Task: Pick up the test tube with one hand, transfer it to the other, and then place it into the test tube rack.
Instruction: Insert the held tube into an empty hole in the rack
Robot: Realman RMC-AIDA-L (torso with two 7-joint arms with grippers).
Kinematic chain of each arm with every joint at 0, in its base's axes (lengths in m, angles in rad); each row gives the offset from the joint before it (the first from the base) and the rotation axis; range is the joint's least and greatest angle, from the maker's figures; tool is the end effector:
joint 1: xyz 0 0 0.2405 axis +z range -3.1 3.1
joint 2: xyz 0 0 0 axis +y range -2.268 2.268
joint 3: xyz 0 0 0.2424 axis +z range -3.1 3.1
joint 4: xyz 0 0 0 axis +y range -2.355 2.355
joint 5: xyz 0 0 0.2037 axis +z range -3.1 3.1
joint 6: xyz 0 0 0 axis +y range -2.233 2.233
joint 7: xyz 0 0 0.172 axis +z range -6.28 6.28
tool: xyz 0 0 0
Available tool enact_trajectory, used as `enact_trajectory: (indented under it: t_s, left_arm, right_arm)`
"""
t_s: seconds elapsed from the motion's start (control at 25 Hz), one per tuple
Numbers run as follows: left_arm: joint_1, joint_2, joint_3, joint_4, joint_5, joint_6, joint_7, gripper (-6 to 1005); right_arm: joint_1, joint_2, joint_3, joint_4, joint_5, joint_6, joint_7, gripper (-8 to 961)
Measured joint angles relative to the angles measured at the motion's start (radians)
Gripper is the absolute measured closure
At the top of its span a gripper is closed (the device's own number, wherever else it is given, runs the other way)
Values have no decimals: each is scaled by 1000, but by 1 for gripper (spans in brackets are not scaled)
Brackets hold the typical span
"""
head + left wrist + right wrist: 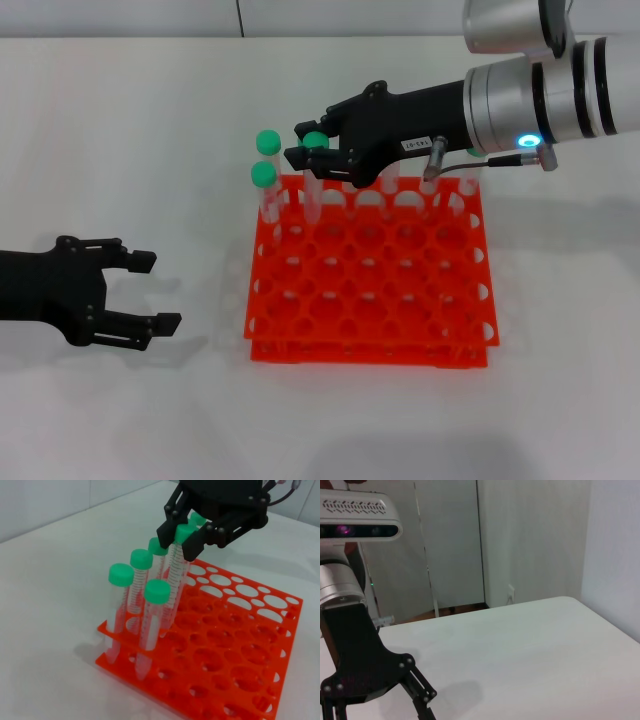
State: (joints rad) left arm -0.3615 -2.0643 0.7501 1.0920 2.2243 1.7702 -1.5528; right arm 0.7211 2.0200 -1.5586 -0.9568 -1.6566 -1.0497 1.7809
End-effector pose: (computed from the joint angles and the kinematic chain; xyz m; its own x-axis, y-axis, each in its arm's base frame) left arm -0.2725 0.2830 0.0318 0.8988 0.3893 0.2015 0.4234 -0.8900 -0.1695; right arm 0.0838 0.3811 -0.0730 0.9355 -0.1285 -0.3293 -0.1984 -0.9618 -0.1884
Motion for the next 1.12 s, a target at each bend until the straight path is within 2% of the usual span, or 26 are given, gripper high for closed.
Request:
enact_trajectory:
  t_s: [1.12]
  left_arm:
    - [-15,0,0,-20,0,-14,14,115]
  right_arm:
    - [5,2,6,51,0,28,-9,643]
